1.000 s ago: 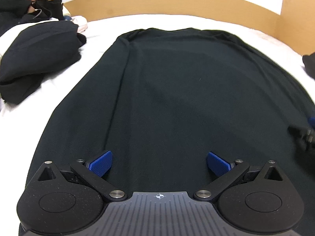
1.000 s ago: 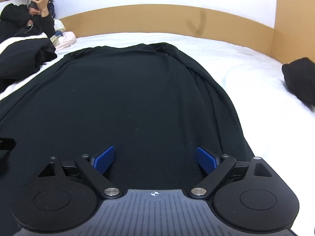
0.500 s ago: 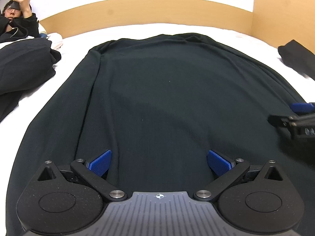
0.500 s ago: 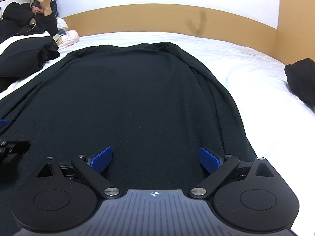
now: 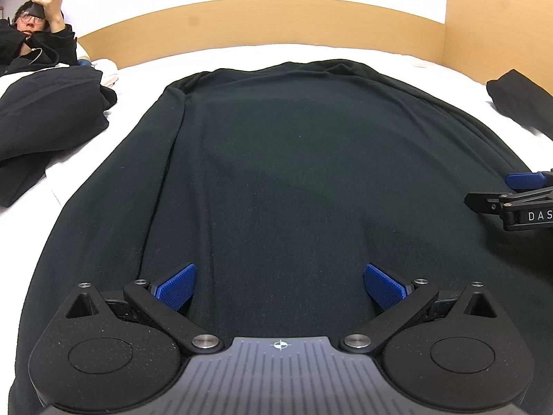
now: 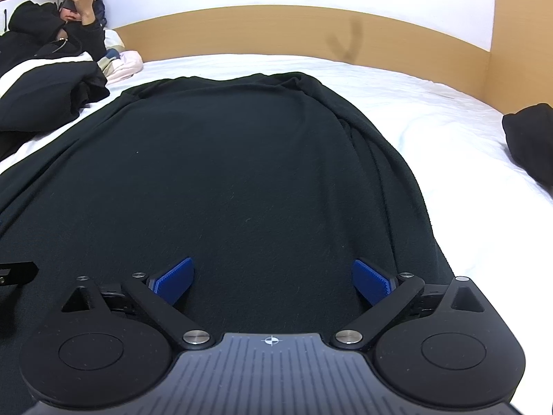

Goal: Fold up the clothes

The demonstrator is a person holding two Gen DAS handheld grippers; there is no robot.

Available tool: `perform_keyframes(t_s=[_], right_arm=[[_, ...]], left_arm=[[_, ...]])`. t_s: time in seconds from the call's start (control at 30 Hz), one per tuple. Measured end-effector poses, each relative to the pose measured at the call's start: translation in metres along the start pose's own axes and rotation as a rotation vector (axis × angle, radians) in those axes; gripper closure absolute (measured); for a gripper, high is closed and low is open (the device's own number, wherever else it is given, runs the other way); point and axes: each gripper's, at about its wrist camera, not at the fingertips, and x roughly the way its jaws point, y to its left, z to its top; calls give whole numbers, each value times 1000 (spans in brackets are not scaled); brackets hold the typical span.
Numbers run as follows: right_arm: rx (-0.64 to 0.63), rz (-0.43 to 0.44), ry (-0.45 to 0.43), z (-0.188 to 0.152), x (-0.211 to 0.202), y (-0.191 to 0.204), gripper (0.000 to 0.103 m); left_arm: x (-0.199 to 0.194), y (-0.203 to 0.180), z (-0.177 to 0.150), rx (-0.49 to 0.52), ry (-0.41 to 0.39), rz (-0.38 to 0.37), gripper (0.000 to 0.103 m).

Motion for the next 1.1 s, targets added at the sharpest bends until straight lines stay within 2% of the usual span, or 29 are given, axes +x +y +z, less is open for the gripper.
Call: perform_keyframes(t_s=[0.57,0.73,1.1], right_arm=[[-37,24,17,-6,-12,0,2],[-32,32,58,2,-12,-1,3],[-28,22,69,9,-5,3,3]], left_arm=[[-7,6,-7,12,2,-28,0],[-7,7,-8,14,0,-33,0],[-11,9,-11,21,-1,-46,0]])
